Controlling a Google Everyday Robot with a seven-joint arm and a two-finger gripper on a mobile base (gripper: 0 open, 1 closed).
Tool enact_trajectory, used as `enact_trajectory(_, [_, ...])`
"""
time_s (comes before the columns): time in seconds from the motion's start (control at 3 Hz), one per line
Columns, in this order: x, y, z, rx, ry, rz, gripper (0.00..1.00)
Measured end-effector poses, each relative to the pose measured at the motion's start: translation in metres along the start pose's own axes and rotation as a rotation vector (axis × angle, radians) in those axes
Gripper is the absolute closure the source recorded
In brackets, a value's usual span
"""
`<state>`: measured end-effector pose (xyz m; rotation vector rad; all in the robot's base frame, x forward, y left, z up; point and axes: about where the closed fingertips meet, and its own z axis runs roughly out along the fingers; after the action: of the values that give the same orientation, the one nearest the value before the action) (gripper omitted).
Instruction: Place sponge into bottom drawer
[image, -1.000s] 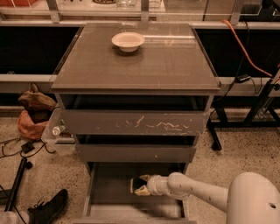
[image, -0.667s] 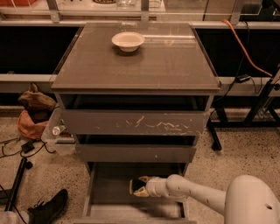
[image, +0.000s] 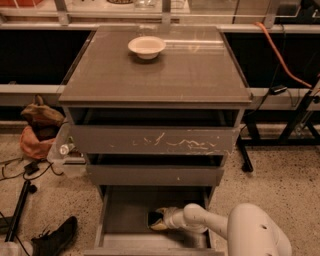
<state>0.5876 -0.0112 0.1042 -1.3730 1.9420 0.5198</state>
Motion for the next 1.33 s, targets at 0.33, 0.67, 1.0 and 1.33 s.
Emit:
enact_trajectory(0.33, [-0.0045,0.0001,-0.0027,0.000,0.000,0.000,0.94])
enact_trajectory(0.67, [-0.0046,0.0002,-0.0027,0.000,0.000,0.000,0.77])
enact_trajectory(1.0, [-0.0046,0.0002,-0.0026,0.000,0.000,0.000,0.53])
enact_trajectory(1.33, [-0.0046,0.0002,-0.0026,0.000,0.000,0.000,0.30])
